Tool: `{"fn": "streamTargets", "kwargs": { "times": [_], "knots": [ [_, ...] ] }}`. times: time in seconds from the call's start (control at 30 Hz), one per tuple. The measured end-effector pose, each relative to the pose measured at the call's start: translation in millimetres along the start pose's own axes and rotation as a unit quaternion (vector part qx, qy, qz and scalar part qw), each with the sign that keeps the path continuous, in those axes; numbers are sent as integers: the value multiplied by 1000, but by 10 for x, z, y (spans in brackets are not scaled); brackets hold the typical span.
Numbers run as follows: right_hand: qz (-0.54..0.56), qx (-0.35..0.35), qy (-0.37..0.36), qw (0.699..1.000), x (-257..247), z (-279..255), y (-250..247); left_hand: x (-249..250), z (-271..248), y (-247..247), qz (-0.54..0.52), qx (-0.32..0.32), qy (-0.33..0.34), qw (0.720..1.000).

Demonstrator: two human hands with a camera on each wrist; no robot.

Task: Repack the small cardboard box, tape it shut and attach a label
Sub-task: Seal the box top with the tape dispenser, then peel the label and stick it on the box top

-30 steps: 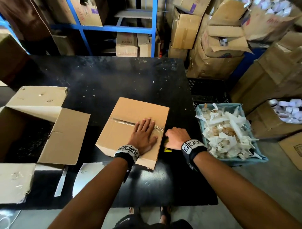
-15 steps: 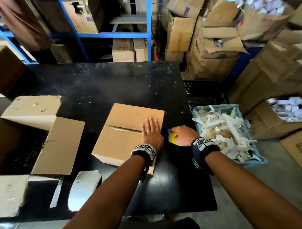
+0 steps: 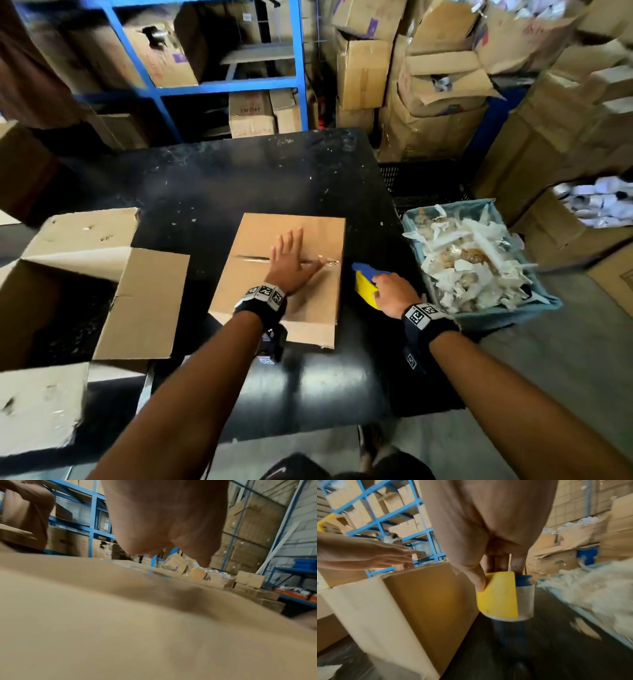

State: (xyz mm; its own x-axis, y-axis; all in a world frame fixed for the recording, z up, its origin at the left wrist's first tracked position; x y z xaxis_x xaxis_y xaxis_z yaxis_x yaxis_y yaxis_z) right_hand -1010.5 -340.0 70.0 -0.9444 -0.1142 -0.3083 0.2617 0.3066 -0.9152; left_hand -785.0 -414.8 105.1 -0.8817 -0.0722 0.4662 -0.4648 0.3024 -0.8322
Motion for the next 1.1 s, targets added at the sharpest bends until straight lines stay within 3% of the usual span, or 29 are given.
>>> {"fn": "streamTargets", "kwargs": {
  "times": [0.17,0.27,0.43,0.67,0.87,1.1],
  "knots": [
    [20,32,81,996,-205,-573,463,-1166,-361,-433,65,109,-115,985],
    [38,38,117,992,-396,-896,834,-1622,-556,-463,47,105,-155,981],
    [57,28,149,987,-711,-1201,1351,-1691,-748,-230,37,61,-113,991],
    [85,34,153,984,-831,-1235,1647,-1639,-780,-176,-11,37,-118,992],
    [91,62,124,986,-760,-1156,1270,-1609,-782,-191,64,92,-118,987],
    [99,210,54,971,-605,-459,-5,-1395,-761,-92,90,109,-162,977]
  ]
}}
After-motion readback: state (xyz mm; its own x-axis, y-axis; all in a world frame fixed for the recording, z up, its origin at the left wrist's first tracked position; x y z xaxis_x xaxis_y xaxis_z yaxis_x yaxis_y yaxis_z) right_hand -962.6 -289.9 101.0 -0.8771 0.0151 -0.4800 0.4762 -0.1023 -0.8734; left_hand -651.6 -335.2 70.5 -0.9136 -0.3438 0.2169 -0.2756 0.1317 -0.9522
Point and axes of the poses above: each hand's wrist, its own z-axis towards the middle knuckle, its own y-axis out of the palm, x = y × z, the point moved 8 cm from there along z, towards the middle knuckle, and after that the axes turned 13 degrees about -y, right-handed, at the moved point
